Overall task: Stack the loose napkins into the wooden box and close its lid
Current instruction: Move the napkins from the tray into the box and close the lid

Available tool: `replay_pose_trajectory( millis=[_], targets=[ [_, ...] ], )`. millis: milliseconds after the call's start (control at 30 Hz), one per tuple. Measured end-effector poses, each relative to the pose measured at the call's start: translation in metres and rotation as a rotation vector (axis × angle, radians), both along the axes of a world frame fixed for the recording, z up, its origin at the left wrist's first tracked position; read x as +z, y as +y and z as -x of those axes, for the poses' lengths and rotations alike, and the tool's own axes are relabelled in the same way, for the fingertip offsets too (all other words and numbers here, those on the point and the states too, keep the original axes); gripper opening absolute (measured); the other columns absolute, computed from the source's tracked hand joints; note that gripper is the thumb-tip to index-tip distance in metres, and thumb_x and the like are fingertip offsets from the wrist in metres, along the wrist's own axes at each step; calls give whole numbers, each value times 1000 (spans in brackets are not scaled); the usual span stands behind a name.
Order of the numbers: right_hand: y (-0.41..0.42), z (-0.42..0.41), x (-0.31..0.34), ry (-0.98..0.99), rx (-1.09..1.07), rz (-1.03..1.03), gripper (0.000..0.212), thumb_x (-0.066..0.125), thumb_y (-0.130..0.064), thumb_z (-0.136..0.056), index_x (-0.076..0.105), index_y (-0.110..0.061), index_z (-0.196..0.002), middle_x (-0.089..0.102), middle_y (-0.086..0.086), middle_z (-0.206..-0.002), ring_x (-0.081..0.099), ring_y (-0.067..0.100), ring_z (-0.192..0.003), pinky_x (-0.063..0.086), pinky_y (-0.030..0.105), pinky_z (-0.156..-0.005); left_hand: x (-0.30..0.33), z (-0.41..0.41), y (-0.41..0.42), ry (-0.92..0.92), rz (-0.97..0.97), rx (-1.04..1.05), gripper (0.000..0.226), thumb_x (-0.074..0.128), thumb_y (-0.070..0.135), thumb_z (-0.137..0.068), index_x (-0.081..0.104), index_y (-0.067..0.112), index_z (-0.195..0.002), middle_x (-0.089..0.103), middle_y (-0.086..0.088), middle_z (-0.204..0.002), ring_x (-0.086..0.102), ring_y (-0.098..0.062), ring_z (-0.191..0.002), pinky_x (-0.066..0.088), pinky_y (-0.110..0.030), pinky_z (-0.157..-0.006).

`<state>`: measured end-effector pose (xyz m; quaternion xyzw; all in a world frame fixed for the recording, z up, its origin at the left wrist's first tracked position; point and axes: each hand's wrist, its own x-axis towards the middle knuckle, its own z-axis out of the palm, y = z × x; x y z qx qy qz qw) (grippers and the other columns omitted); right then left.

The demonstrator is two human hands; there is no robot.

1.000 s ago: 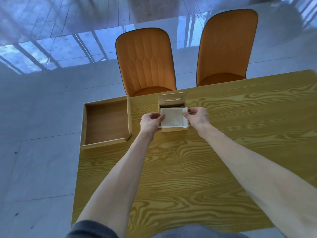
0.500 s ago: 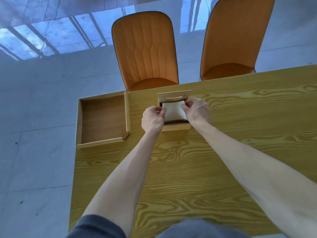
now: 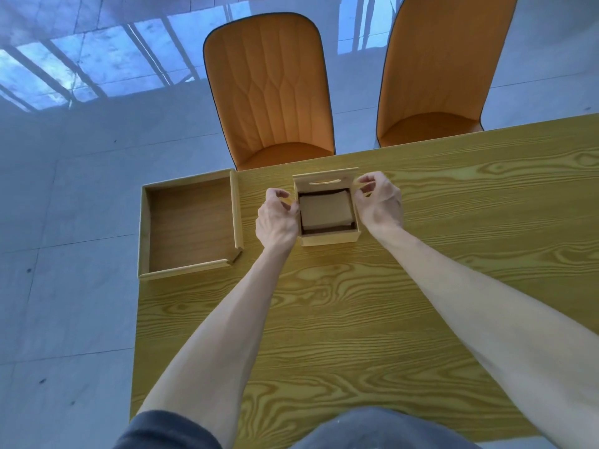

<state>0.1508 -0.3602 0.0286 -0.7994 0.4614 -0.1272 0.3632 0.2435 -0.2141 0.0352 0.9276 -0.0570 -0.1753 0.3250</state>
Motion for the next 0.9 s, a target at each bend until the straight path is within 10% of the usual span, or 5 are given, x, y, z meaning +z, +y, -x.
replay_pose_trajectory(
  millis=[367, 567, 900],
  targets=[
    [-27, -17, 44, -113, -93, -303, 67, 46, -59, -92, 71, 2, -103, 74, 14, -91, 65, 24, -72, 60, 45, -73, 42, -19, 0, 220, 355, 151, 53, 46, 61, -98, 71, 18, -115, 72, -3, -103, 69, -24, -97, 58, -49, -94],
    [-15, -11, 47, -141, -88, -416, 20, 66, -42, -88, 72, -24, -83, 73, 3, -88, 71, 19, -81, 60, 31, -66, 43, -11, -2, 292, 384, 146, 45, 57, 55, -96, 75, 16, -110, 73, 4, -98, 71, -20, -96, 58, -34, -77],
    [1, 24, 21, -131, -14, -474, 17, 79, -16, -81, 71, -19, -95, 73, 1, -98, 70, 12, -86, 57, 24, -64, 24, 15, 26, 305, 392, 65, 28, 72, 27, -93, 73, 15, -119, 75, -4, -113, 70, -21, -107, 56, -43, -100]
  ],
)
